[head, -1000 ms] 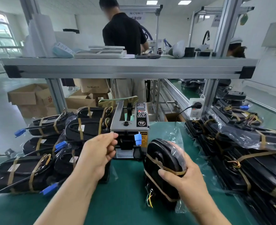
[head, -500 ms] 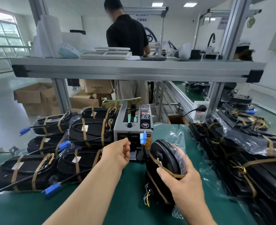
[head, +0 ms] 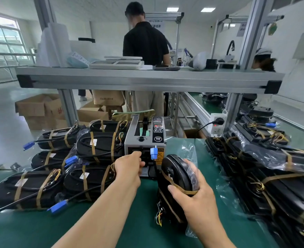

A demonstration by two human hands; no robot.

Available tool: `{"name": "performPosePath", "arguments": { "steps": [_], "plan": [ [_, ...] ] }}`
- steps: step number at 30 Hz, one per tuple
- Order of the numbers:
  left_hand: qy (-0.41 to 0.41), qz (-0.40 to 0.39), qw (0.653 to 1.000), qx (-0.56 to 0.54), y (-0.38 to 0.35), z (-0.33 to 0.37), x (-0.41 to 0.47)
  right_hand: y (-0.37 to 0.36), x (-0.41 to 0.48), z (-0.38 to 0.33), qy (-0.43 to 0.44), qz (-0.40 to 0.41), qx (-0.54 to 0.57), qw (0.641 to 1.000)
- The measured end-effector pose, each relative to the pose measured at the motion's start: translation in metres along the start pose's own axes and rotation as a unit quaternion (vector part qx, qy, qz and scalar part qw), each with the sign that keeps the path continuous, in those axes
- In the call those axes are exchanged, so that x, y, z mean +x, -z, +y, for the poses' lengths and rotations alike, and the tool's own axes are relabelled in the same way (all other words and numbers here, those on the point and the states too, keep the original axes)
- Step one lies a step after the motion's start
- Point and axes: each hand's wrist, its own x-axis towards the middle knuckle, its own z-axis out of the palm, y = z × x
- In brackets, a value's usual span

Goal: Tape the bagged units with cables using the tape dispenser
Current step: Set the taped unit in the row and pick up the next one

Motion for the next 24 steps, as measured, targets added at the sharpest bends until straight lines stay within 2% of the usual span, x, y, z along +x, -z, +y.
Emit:
{"name": "performPosePath", "arguments": {
  "steps": [1, 3, 5, 7, 9, 12, 24],
  "plan": [
    [-0.005, -0.041, 0.999, 0.001, 0.008, 0.004, -0.009, 0.002, 0.0, -0.001, 0.001, -0.008, 0.003, 1.0],
    [-0.017, -0.175, 0.984, 0.018, 0.027, 0.017, -0.033, 0.005, -0.001, -0.002, 0.005, -0.033, 0.006, 0.999],
    [-0.014, -0.309, 0.949, 0.064, 0.043, 0.034, -0.057, 0.006, -0.004, -0.002, 0.008, -0.067, 0.009, 0.998],
    [-0.015, -0.387, 0.914, 0.124, 0.051, 0.048, -0.078, 0.004, -0.007, -0.002, 0.009, -0.104, 0.017, 0.994],
    [-0.036, -0.392, 0.9, 0.186, 0.051, 0.055, -0.089, 0.0, -0.011, -0.002, 0.011, -0.131, 0.02, 0.991],
    [-0.075, -0.338, 0.906, 0.244, 0.049, 0.054, -0.09, -0.001, -0.012, -0.002, 0.012, -0.138, 0.019, 0.99],
    [-0.086, -0.287, 0.915, 0.27, 0.047, 0.043, -0.087, -0.005, -0.012, -0.001, 0.039, -0.13, -0.012, 0.991]
  ]
}}
